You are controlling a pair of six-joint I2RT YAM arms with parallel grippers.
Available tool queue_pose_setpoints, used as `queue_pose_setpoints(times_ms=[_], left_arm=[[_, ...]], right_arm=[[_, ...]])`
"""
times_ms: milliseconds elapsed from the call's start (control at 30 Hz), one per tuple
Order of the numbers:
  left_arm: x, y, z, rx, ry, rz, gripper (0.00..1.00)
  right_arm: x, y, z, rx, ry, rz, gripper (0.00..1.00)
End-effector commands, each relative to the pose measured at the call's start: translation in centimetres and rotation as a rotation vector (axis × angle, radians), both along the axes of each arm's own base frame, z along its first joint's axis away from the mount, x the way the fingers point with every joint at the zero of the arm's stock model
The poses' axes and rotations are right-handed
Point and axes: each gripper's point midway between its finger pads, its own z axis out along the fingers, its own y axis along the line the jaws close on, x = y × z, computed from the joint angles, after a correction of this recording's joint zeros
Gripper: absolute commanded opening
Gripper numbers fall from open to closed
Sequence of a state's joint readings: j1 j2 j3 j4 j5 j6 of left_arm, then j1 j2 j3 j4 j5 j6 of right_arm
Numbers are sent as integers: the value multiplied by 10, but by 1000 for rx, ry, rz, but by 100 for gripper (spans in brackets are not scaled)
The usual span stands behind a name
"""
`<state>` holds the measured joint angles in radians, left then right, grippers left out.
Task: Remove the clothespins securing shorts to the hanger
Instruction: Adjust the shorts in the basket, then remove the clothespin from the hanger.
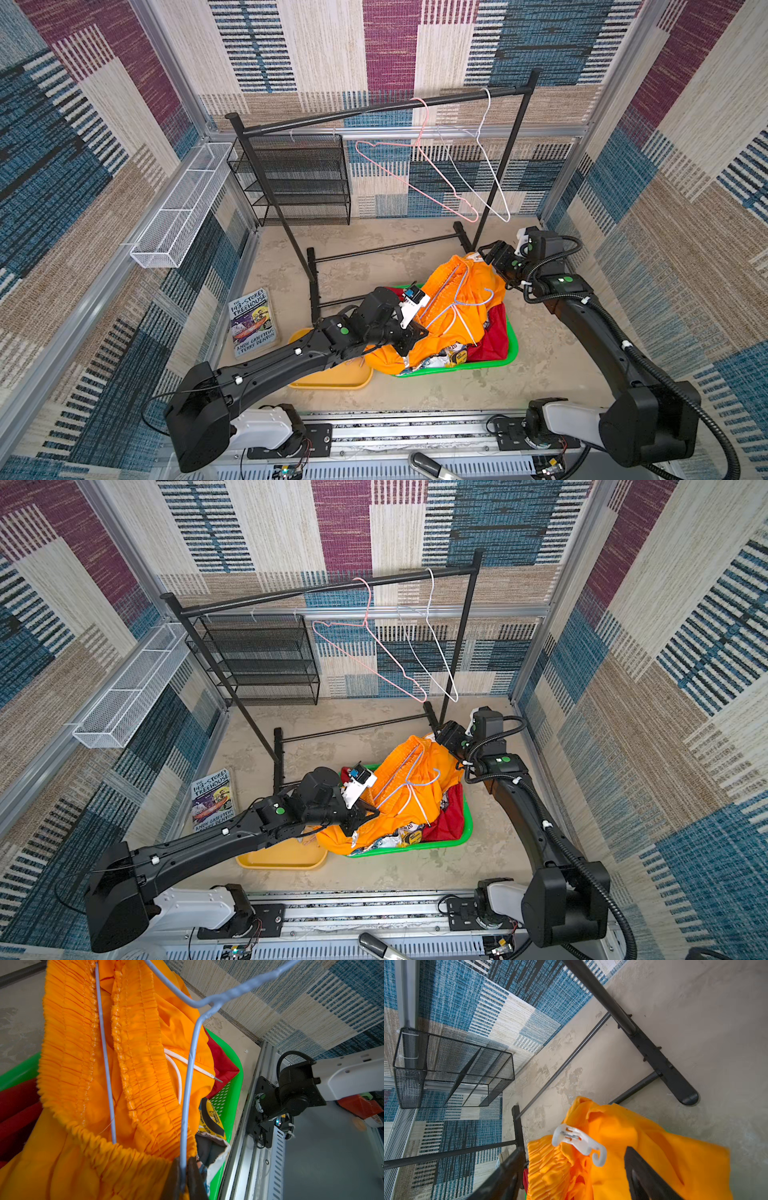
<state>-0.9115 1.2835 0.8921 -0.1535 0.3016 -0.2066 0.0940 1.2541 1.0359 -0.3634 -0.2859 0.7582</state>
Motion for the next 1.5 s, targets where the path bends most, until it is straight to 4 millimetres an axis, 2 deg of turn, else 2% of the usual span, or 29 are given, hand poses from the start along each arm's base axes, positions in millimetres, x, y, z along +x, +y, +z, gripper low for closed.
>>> queue_pose_setpoints(times_ms=[0, 533, 833, 1233, 1467], left_arm=[[1, -6, 10, -53, 0, -3, 0], [-2, -9, 14, -81, 13, -10, 0], [-2, -8, 12, -78, 15, -10, 0], [-2, -9, 12, -80, 15, -10, 0], [-2, -10, 15, -85, 16, -14, 0]], right_arm=[[8, 3, 9, 30, -36, -1, 75], [18, 4, 3, 40, -31, -2, 66], [19, 7, 0, 39, -33, 11, 56], [21, 9, -2, 41, -31, 19, 49], [23, 10, -6, 32, -22, 20, 51]])
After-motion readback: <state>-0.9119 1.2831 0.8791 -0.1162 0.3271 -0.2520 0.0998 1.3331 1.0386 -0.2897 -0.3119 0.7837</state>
